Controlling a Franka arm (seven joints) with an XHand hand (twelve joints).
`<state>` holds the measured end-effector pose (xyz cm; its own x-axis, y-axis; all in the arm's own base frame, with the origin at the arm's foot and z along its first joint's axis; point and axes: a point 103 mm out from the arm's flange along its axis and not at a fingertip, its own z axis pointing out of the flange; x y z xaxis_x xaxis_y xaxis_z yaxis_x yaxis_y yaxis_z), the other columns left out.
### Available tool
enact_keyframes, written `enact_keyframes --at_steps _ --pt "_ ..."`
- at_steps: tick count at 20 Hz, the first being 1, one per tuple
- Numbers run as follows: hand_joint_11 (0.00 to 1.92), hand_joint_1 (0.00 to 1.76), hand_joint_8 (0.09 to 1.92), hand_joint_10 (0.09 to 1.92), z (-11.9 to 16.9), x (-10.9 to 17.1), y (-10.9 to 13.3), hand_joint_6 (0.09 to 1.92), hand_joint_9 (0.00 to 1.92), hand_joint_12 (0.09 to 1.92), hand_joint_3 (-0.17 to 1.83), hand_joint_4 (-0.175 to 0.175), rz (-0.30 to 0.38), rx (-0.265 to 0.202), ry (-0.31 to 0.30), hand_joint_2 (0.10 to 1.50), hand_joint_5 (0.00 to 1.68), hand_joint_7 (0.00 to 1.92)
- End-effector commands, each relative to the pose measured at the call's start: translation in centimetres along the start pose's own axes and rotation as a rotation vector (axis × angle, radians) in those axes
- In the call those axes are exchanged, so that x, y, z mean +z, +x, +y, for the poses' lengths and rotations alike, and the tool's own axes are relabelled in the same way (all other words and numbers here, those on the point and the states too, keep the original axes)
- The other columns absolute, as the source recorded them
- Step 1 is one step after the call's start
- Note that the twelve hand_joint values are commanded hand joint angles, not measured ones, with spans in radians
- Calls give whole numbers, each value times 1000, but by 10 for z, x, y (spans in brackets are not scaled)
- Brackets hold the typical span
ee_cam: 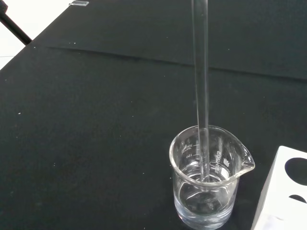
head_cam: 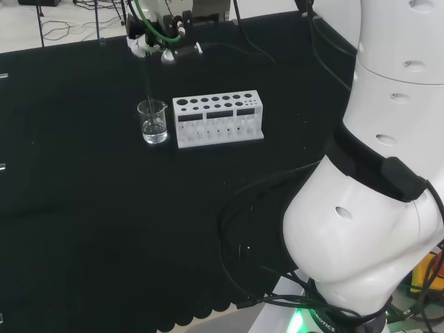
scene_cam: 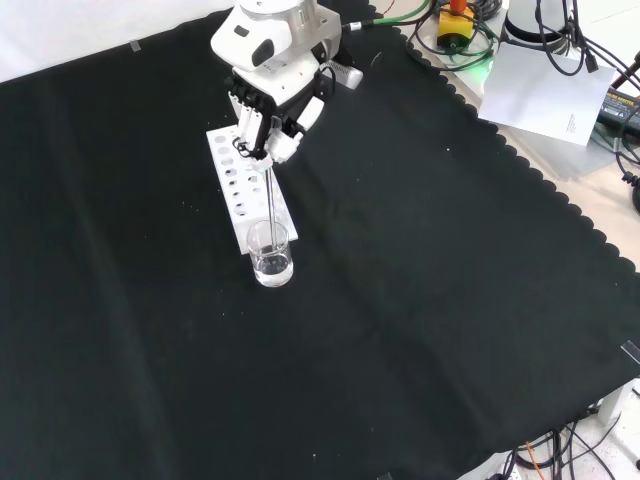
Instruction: Put the glass rod back on the white test tube rack.
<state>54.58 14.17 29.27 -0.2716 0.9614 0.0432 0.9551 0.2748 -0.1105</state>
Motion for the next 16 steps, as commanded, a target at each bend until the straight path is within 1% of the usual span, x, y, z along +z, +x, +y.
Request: enact_keyframes --at_steps 1,4,7,11,16 --pt "1607 1299 1104 996 -1 -1 0 607 1555 813 -175 -175 4 3 -4 1144 1098 1122" --pt "1608 1299 1104 996 -1 -5 0 607 1556 813 -175 -175 4 7 -1 1144 1098 1122" --pt "1608 1299 1103 995 -2 -18 -1 606 1556 812 -175 -175 6 16 -15 1144 1098 1122" --pt "1608 1299 1103 995 -8 -35 -7 606 1556 812 -175 -175 22 46 -36 1144 1098 1123" --pt "1608 1299 1103 994 -19 -60 -12 606 1556 811 -175 -175 21 67 -58 1144 1098 1123"
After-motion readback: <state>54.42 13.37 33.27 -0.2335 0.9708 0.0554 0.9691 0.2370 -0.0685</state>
